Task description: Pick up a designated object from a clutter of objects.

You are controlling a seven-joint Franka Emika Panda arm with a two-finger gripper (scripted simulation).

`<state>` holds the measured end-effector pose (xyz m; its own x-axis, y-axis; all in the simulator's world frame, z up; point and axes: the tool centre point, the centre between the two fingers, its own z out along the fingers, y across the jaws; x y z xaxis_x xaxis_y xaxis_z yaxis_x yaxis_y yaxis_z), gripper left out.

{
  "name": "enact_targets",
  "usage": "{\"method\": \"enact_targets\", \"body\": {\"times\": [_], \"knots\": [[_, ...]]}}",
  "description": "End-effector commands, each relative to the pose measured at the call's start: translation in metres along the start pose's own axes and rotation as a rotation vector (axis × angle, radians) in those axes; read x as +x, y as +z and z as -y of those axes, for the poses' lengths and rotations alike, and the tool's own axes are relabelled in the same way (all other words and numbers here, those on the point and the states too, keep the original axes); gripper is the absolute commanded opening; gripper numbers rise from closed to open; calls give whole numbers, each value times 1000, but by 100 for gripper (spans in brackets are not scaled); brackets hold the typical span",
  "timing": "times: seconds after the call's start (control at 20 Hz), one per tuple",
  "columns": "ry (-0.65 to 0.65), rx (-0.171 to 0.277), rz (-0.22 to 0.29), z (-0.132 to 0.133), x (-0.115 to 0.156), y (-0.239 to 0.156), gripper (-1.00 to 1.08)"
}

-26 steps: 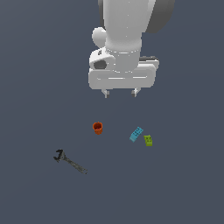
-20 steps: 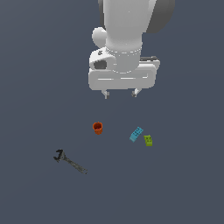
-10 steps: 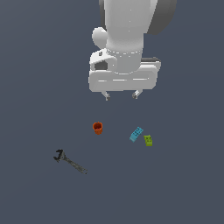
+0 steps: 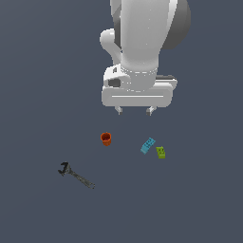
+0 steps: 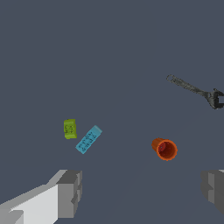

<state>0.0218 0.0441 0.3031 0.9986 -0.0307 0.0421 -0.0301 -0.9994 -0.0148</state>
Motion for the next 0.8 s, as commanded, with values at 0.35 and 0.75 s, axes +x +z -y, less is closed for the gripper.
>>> {"method": "enact_targets", "body": {"times": [0.35, 0.75], "knots": [[166, -5, 10, 23, 2, 55, 100], [326, -10, 18, 45, -2, 108, 100]]}}
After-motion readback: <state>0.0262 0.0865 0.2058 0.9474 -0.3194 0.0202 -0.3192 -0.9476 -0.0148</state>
